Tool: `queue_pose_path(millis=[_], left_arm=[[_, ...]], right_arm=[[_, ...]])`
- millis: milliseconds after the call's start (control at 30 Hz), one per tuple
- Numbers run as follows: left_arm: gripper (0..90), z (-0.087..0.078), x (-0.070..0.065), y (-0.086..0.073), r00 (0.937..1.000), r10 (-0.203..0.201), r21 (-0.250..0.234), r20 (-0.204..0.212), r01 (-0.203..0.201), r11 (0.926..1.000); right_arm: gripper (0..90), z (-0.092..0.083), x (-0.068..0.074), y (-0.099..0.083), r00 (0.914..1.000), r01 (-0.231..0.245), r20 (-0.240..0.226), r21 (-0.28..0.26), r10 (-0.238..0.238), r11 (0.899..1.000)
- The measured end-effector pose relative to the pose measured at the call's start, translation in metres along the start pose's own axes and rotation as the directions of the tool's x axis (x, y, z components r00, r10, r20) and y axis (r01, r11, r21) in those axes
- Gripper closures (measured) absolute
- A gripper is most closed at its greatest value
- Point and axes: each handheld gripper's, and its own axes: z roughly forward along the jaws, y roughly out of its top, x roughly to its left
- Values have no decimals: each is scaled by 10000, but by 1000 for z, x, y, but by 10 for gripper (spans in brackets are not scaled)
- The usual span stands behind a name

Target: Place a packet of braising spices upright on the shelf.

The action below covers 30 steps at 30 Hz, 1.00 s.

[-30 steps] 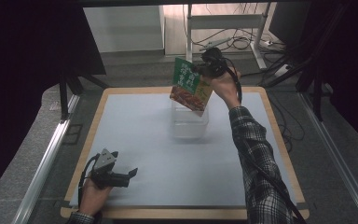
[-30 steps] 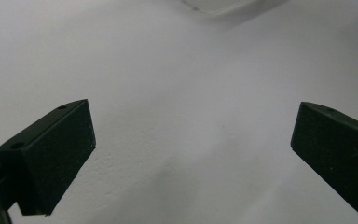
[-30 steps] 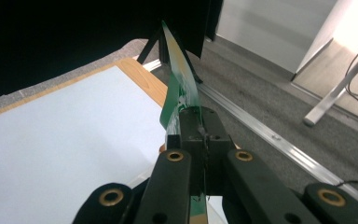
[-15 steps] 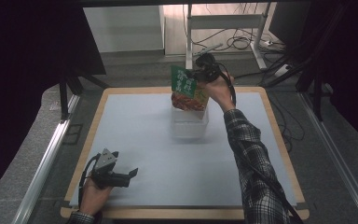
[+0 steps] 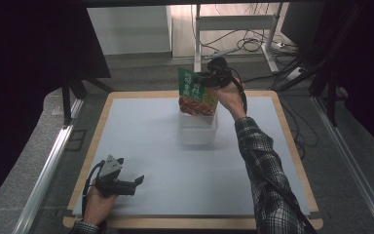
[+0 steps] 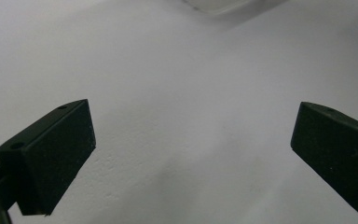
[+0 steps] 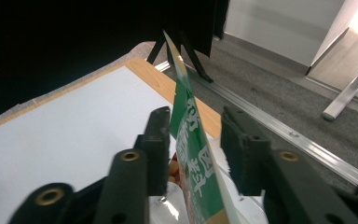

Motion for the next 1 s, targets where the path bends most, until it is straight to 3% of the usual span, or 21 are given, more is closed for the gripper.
queue_pose_path(millis=[533, 667, 733, 1000], left_arm=[[0, 1, -1, 0, 10000, 76, 67, -20, -76, 9999], [0, 1, -1, 0, 10000, 81, 81, -23, -81, 9999], [0, 1, -1, 0, 10000, 80, 88, -21, -80, 9999], [0, 1, -1, 0, 9999, 95, 92, -32, -95, 9999]], right_arm=[[185, -11, -3, -2, 10000, -30, 62, -243, 32, 9997], [142, -14, -2, -1, 10000, 13, -38, -294, -14, 9996], [90, -17, -3, 0, 9994, -263, -227, -338, 255, 9991], [41, -26, -3, -1, 9993, -358, 32, -378, 359, 9986]])
